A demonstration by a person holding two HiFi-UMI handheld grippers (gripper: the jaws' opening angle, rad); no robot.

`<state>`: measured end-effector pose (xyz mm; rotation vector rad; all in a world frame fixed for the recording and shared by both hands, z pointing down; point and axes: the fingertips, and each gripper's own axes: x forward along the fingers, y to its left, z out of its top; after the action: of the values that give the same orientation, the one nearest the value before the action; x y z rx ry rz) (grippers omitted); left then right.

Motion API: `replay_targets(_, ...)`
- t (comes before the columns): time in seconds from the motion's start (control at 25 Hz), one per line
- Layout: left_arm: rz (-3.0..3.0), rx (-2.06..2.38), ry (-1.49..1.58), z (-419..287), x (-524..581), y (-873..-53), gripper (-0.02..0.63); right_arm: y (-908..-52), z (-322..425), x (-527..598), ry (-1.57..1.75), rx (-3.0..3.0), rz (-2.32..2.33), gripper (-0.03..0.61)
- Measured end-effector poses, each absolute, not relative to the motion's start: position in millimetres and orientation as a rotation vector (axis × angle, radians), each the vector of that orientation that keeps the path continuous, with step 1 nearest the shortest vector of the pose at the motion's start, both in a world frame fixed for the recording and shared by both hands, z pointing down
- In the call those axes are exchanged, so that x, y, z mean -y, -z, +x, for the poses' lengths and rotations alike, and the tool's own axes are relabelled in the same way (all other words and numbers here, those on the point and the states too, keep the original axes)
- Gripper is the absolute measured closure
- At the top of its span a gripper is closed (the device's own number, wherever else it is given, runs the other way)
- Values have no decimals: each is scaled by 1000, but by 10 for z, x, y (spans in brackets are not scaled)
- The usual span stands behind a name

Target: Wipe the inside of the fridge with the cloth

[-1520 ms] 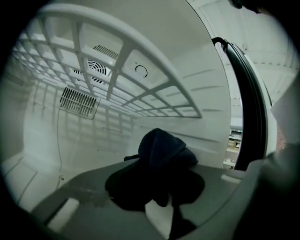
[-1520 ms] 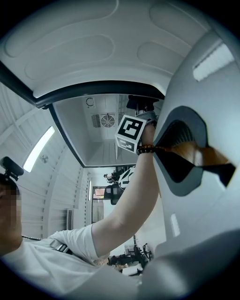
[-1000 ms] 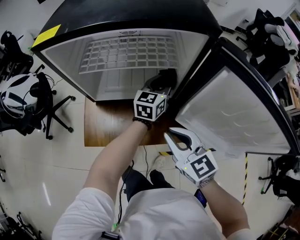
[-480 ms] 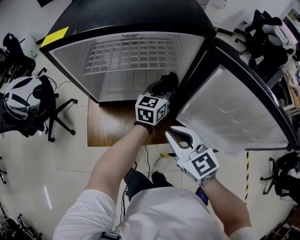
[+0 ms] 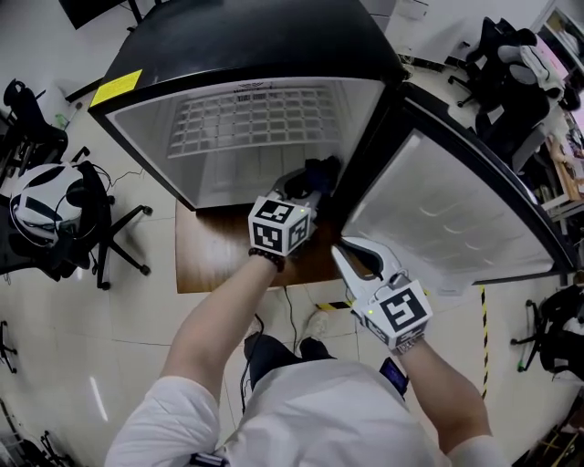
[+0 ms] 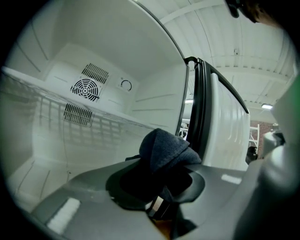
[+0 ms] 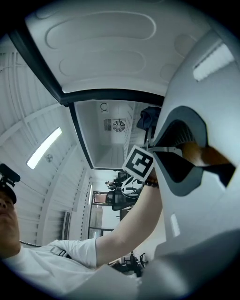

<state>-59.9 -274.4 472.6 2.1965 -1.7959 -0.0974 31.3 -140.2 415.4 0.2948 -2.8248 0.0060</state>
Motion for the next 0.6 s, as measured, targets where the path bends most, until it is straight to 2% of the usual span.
replay_targets(0.28, 2328, 1644, 45, -520, 2475, -4553, 509, -4044, 392, 1588, -17, 2815, 387, 516)
replay_targets(0.6, 2528, 1221, 61, -426, 1964, -4262, 509, -4004, 246, 1513, 5, 2767, 413, 372)
